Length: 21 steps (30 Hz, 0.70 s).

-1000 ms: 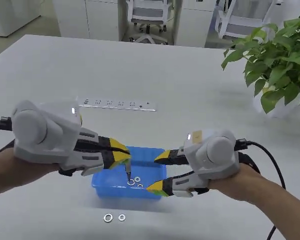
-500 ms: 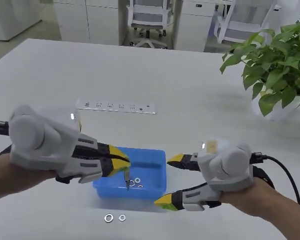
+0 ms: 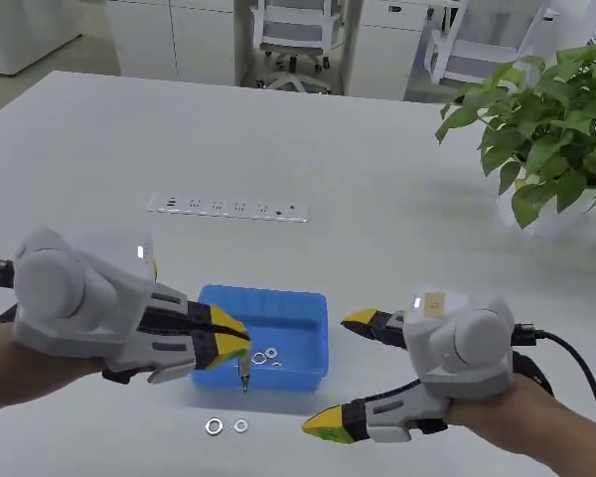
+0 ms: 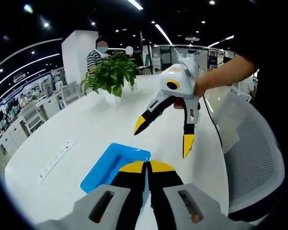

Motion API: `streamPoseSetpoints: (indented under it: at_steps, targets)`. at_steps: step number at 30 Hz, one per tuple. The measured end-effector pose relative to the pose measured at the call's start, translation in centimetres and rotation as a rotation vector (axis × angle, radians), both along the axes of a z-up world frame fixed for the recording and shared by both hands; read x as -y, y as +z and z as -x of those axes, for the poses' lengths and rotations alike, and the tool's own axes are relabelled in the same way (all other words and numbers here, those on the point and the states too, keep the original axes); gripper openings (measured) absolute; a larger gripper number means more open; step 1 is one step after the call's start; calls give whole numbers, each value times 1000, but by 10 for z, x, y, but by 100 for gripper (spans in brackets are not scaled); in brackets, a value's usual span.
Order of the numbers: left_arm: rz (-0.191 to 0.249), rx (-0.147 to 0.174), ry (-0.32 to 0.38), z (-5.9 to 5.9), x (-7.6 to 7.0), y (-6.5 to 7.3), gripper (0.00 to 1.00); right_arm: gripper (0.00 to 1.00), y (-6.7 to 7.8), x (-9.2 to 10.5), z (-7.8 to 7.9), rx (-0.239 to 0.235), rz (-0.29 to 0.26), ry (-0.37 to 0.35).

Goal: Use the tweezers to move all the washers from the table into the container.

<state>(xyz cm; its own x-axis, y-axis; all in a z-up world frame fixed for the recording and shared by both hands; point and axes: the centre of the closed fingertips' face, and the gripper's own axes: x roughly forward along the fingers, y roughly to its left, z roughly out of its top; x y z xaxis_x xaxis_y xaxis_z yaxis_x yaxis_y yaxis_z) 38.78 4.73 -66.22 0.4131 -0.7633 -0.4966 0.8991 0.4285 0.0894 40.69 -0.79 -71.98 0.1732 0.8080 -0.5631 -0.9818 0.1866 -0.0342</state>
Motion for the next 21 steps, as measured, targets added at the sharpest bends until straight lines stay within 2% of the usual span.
streamPoseSetpoints:
  at_steps: [4,12,21]
  targets:
    - [-6,-3,-1,1,-1,-5,6,85,-2,1,2,-1,0,-5]
    - [-5,-16,-1,5,-1,-13,6,100,-8,3,4,1,6,-27]
    - [-6,-30,4,6,-5,-21,6,100,-14,4,9,-20,22,-19]
